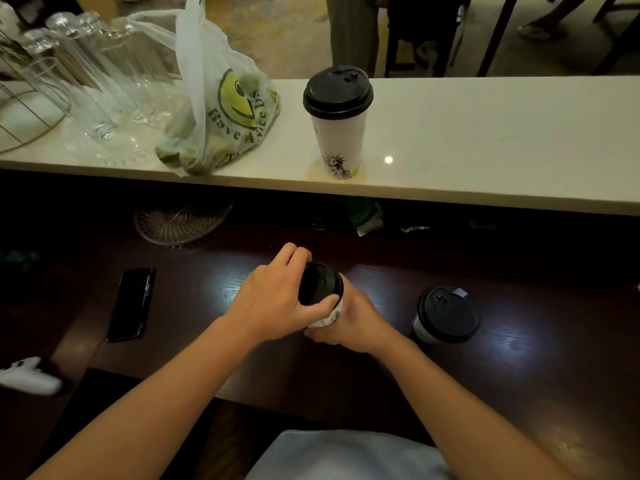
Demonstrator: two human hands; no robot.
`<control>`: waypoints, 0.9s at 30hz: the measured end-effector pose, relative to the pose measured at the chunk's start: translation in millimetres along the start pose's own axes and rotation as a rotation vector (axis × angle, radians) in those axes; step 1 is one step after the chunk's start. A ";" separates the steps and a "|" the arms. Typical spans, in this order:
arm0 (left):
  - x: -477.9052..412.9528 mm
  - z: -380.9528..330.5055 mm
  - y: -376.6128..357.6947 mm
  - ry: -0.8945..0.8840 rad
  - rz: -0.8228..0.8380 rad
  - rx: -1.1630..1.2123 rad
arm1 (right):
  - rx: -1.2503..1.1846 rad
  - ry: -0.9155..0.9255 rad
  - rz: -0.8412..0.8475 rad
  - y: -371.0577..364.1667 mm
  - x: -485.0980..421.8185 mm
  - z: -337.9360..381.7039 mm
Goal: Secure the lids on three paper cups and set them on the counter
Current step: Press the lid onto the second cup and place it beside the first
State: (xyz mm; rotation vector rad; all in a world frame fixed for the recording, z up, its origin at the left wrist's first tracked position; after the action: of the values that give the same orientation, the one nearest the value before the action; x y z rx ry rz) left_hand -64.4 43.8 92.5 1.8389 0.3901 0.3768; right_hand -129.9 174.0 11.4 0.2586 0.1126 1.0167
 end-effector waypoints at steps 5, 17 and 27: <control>-12.2 -11.0 3.4 0.156 -0.031 -0.022 | -0.078 -0.098 -0.211 -14.8 1.0 -0.2; -24.6 2.0 -34.3 0.780 0.281 0.558 | 0.897 -0.005 -0.099 21.0 -12.1 30.3; 6.9 14.5 -17.0 0.109 -0.101 0.734 | -0.015 -0.282 0.710 72.9 -17.3 54.2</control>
State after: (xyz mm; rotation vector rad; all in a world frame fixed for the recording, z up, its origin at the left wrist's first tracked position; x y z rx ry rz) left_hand -53.2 39.4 72.5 2.5013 0.7668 0.2804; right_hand -187.6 186.9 82.5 0.4414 -0.2628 1.6702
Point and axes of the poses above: each hand's wrist, its own x-axis away from the middle knuckle, its own y-axis out of the back of the hand, z = x × y, the point moved 3 cm from there along -x, towards the middle knuckle, and after that the axes turned 14 degrees about y, right-handed, at the moved point
